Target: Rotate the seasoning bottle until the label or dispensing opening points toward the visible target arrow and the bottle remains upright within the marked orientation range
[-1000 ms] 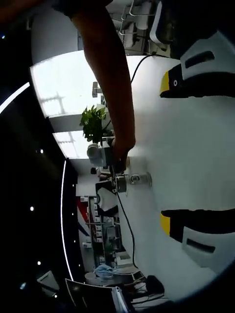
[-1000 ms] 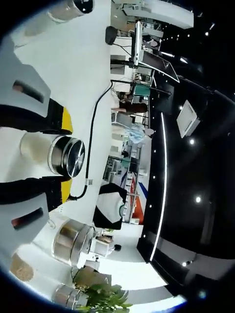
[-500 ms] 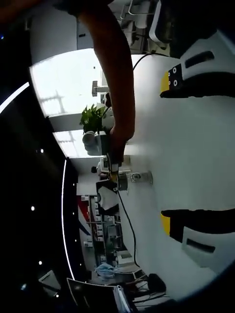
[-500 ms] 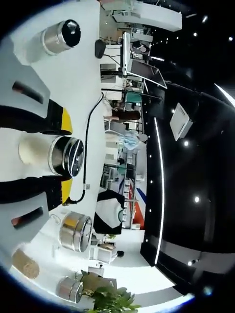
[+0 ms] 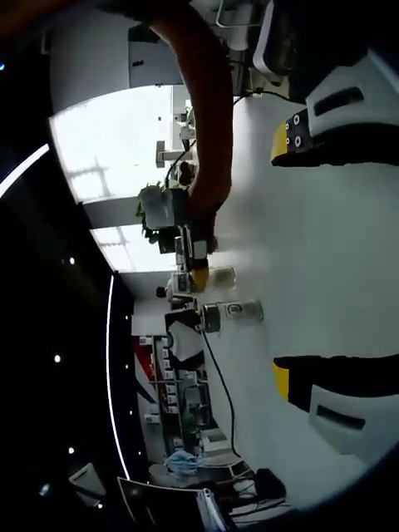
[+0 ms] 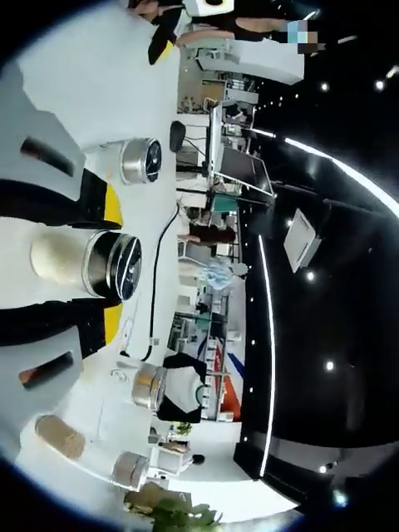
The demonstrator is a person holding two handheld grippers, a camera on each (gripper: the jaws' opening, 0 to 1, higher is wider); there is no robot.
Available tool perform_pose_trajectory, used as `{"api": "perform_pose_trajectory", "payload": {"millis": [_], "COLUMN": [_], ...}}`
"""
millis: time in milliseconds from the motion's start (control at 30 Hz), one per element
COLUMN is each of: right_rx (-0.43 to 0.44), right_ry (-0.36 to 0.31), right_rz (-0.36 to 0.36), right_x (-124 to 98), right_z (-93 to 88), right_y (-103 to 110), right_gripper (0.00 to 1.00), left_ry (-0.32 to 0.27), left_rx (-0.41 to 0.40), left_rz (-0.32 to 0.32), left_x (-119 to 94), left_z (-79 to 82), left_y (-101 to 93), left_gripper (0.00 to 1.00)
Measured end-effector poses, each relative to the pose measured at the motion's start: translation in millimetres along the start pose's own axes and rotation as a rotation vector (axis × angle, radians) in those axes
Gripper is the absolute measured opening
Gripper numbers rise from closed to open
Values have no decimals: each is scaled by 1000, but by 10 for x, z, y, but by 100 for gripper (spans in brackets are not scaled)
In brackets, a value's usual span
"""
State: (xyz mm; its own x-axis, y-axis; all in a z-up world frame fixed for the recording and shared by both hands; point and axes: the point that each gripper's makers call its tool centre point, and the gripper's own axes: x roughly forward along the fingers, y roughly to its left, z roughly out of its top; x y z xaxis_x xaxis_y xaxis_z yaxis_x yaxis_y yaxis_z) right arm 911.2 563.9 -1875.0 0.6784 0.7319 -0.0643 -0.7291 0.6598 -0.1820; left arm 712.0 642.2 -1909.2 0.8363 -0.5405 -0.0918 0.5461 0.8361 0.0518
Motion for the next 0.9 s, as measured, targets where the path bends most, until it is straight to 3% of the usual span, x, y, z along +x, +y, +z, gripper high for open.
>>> {"api": "perform_pose_trajectory", "payload": {"millis": [200,367,433,633,900], "right_rx": [-26,8,16,17,66], "right_ry": [-34,-110,-143,-177,-215], "right_rz": [85,219,315,448,643], "right_x": [-211,-400,-532,-781,-1136], "right_z": [130,323,410,481,542], "right_y": [332,700,936,1305,1667], "right_gripper": [30,30,30,30,30], "left_ry": [-13,-11,-12,-9,-20], "left_rx": [-5,-1,8,31,44], "left_rz": [-9,-16,-27,-45,-122], "left_x": [13,15,15,25,37], "left_z": [30,27,28,16,35], "left_y": [-40,-66,-91,-139,-331], "left_gripper": [97,95,92,85,64]}}
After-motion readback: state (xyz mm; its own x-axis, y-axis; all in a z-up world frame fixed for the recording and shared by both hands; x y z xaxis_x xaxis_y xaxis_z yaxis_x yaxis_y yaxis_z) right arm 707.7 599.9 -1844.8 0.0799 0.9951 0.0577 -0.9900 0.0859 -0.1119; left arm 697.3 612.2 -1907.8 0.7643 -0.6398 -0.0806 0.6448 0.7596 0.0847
